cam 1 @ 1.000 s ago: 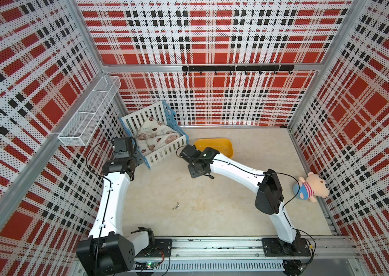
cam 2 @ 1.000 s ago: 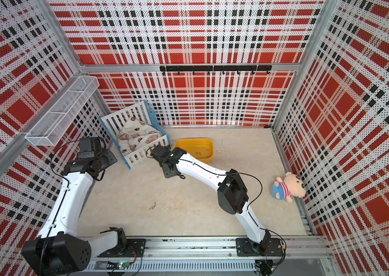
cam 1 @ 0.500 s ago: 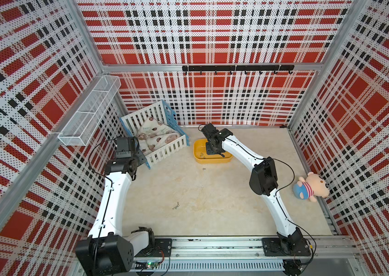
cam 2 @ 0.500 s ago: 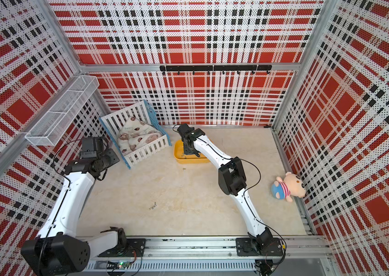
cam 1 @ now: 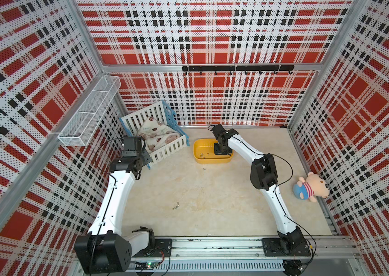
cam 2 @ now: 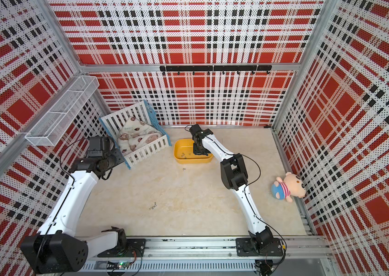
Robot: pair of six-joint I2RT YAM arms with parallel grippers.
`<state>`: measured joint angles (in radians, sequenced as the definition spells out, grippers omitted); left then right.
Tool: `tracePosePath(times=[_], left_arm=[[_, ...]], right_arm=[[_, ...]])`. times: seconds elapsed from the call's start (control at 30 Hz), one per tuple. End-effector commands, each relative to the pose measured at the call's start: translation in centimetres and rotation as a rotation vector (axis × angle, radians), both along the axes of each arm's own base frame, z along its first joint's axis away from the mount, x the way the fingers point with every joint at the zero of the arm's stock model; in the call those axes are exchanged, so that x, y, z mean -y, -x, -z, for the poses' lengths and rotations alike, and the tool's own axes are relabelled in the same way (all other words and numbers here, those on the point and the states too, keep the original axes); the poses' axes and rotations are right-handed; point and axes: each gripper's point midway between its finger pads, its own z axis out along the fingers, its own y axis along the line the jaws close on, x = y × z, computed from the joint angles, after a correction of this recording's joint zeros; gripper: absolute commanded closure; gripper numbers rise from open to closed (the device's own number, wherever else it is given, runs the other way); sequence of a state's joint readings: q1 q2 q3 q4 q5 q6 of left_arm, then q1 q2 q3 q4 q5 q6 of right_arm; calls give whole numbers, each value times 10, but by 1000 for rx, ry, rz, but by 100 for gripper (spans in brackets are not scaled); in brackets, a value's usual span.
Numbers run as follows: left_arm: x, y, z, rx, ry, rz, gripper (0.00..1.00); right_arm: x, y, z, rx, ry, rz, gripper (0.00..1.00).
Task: Put the screws on the desktop into the storage box
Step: Place the screw in the storage box.
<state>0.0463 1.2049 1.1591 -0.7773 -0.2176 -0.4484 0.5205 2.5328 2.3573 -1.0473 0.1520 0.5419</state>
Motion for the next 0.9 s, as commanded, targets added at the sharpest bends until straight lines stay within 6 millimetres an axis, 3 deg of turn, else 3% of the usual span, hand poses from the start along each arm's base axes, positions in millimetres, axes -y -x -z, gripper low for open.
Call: tracePosePath(times=[0.0,0.17,0.3,0.43,0.53,0.73,0.87], left_arm=[[-1,-4,-4,20,-9,-13,46],[1,-3,-1,13,-8,-9,46],[3,-3,1,10,-9,-4,46],[11,-3,-1,8,-22,23,46],[25,-1,6,-25,-32,67,46],[62,10,42,-150,-37,174,46],[80,22,67,-210,-17,215,46]], right_arm=[[-6,-6,0,15,-20,-8,87],[-7,-7,-7,27,-28,-14,76],[-5,-8,-29,68,-32,-13,70],[-3,-8,-76,157,-59,-13,67],[1,1,-124,246,-82,-10,66],[28,38,-201,390,-96,24,64],[50,70,-229,447,-105,48,63]])
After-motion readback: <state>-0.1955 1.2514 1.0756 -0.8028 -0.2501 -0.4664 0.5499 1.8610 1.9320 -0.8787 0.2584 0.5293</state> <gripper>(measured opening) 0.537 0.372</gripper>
